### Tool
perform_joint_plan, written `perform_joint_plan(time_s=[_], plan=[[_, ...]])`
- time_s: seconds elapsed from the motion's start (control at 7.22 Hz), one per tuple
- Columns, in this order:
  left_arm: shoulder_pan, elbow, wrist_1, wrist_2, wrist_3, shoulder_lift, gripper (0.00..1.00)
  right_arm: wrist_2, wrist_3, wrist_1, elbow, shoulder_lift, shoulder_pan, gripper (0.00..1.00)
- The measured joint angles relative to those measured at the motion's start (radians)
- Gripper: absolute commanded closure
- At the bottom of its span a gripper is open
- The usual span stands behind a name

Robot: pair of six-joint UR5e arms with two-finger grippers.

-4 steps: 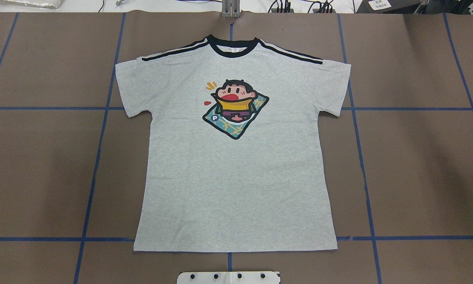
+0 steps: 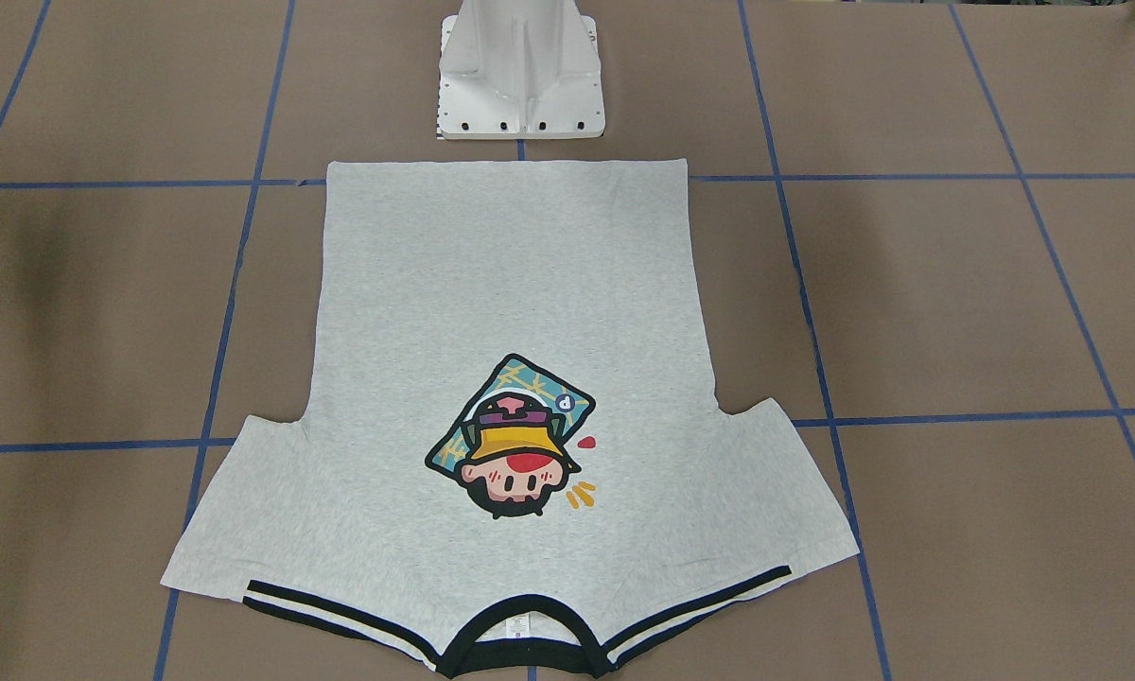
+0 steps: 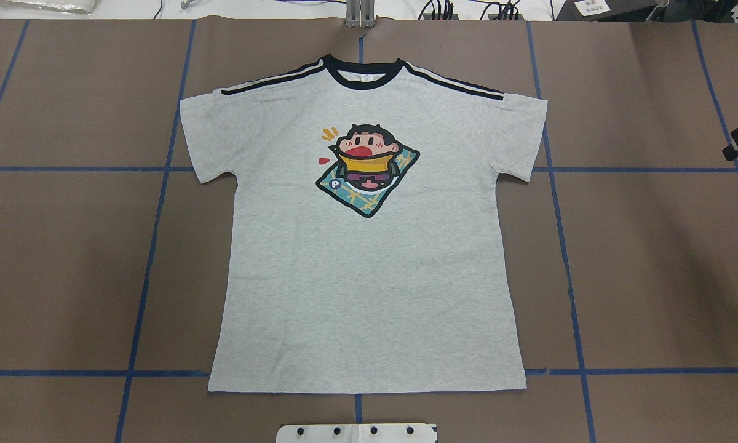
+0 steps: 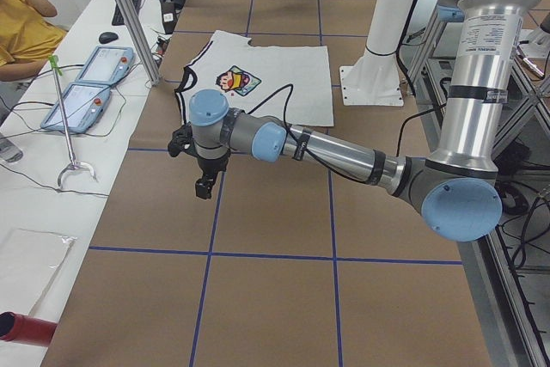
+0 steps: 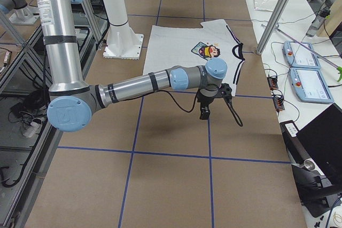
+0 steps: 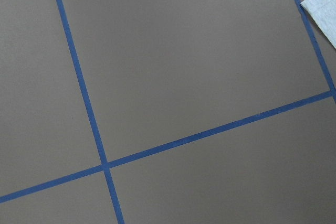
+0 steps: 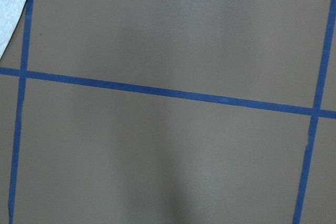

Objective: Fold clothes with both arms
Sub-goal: 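Move the right gripper in toward the shirt's shoulder farthest from the robot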

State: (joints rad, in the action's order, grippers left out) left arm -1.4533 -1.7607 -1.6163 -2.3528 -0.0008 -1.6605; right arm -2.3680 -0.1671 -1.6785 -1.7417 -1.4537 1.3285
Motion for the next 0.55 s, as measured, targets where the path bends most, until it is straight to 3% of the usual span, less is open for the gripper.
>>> perform_joint_plan(time_s=[0.28, 0.55], plan=[[0.001, -0.034, -0.005, -0.003, 0.0, 0.028, 0.0, 0.005, -0.046, 0.012, 0.019, 0.034, -0.05, 0.0], [0.005, -0.036, -0.008, -0.006, 0.002, 0.033, 0.0, 0.014, -0.196, 0.123, 0.147, 0.146, -0.104, 0.02]])
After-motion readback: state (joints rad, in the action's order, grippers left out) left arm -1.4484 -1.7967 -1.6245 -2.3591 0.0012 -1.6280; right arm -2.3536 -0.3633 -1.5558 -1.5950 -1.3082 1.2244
